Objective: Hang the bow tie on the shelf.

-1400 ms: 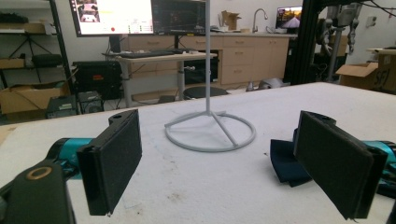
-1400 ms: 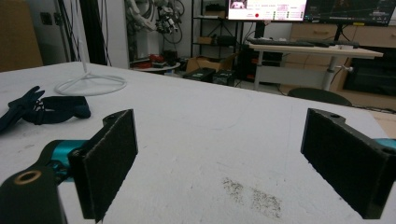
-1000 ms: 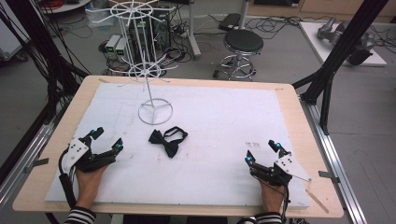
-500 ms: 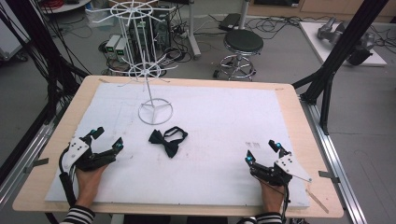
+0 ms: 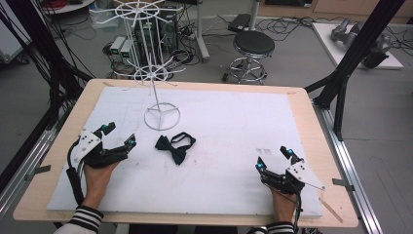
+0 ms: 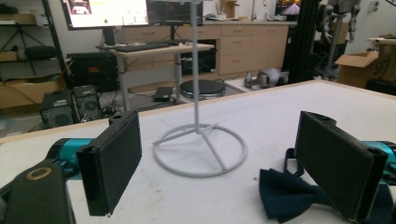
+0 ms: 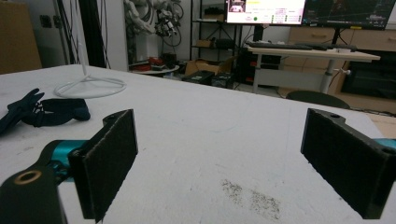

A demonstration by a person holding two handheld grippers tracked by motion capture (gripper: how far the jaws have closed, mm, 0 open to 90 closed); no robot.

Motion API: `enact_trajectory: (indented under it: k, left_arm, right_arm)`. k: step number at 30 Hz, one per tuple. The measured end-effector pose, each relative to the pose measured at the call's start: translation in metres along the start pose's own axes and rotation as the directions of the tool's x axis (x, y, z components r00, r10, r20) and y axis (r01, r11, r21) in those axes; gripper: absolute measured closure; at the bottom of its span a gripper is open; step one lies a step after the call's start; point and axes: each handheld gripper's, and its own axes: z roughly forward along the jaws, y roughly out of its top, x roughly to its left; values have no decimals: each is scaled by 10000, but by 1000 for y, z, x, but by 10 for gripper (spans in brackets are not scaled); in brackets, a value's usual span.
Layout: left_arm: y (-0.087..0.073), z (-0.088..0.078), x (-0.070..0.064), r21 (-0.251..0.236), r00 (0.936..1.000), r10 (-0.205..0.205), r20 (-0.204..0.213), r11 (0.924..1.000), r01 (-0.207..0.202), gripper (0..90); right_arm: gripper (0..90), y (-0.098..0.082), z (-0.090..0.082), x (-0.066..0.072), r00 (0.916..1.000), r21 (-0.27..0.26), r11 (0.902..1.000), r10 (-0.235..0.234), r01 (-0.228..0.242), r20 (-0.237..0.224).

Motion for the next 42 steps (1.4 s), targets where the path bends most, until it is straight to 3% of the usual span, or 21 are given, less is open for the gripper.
enact_trajectory:
  k: [5, 11, 12, 19, 20, 21, 22, 23, 26, 28, 30, 31, 32, 33, 34, 36, 37, 39, 40, 41, 42]
  left_arm:
    - [13, 16, -16, 276, 9976, 419, 546, 9987, -435, 155]
    - [22, 28, -22, 738, 9931, 715, 929, 9942, -785, 155]
    - [24, 33, -25, 1034, 9911, 786, 1075, 9906, -897, 155]
    - [29, 49, -31, 1841, 9844, 987, 1457, 9749, -1250, 157]
    - [30, 54, -33, 2229, 9818, 1114, 1535, 9641, -1442, 158]
    - [30, 54, -33, 2229, 9818, 1114, 1535, 9641, -1442, 161]
    - [31, 59, -35, 2517, 9790, 1288, 1582, 9534, -1661, 164]
    - [31, 59, -35, 2517, 9790, 1288, 1582, 9534, -1661, 164]
    - [33, 68, -40, 3020, 9752, 1347, 1757, 9354, -1836, 164]
    - [33, 70, -41, 3103, 9748, 1353, 1774, 9323, -1859, 165]
    - [33, 78, -44, 3473, 9703, 1458, 1931, 9147, -2066, 165]
    - [33, 78, -44, 3473, 9703, 1458, 1931, 9147, -2066, 167]
    - [34, 83, -46, 3680, 9679, 1477, 2032, 9046, -2153, 169]
    - [34, 83, -46, 3680, 9679, 1477, 2032, 9046, -2153, 172]
    - [35, 86, -48, 3863, 9640, 1508, 2190, 8939, -2275, 179]
    - [35, 91, -50, 4007, 9604, 1552, 2314, 8844, -2394, 183]
    - [35, 91, -50, 4007, 9604, 1552, 2314, 8844, -2394, 186]
    - [33, 95, -53, 4206, 9566, 1609, 2428, 8712, -2533, 187]
    - [32, 100, -55, 4382, 9541, 1611, 2526, 8601, -2612, 191]
    - [32, 100, -55, 4382, 9541, 1611, 2526, 8601, -2612, 196]
    - [31, 102, -57, 4480, 9521, 1611, 2601, 8533, -2667, 203]
  right_arm:
    - [100, 0, 0, 1, 10000, 44, 10000, -4, 4, 53]
    - [100, 0, 0, 1, 10000, 61, 10000, 3, -3, 85]
    - [100, 0, 0, 1, 10000, 55, 10000, 2, -3, 85]
    - [100, 0, 0, 1, 10000, 87, 10000, 44, -45, 76]
    - [100, 0, 0, 1, 10000, 79, 10000, 36, -37, 73]
    - [100, 0, 0, 1, 10000, 79, 10000, 36, -37, 73]
    - [100, 0, 0, 1, 10000, 66, 10000, 7, -7, 71]
    - [100, 0, 0, 1, 10000, 66, 10000, 7, -7, 71]
    - [100, 0, 0, 1, 10000, 52, 10000, 22, -22, 59]
    - [100, 0, 0, 1, 10000, 45, 10000, 32, -32, 56]
    - [100, 0, 0, 1, 10000, 47, 10000, 10, -11, 49]
    - [100, 0, 0, 1, 10000, 48, 10000, 9, -10, 47]
    - [100, 0, 0, 1, 10000, 47, 10000, 10, -10, 45]
    - [100, 0, 0, 1, 10000, 47, 10000, 10, -10, 45]
    - [100, 0, 0, 1, 10000, 51, 10000, 51, -51, 47]
    - [100, 0, 0, 1, 10000, 46, 10000, 58, -58, 44]
    - [100, 0, 0, 1, 10000, 49, 10000, 68, -68, 39]
    - [100, 0, 0, 1, 10000, 35, 10000, 41, -41, 46]
    - [100, 0, -1, 1, 10000, 28, 10000, 25, -25, 45]
    - [100, 0, -1, 1, 10000, 28, 10000, 25, -25, 45]
    - [100, 0, -1, 1, 10000, 17, 10000, 38, -38, 42]
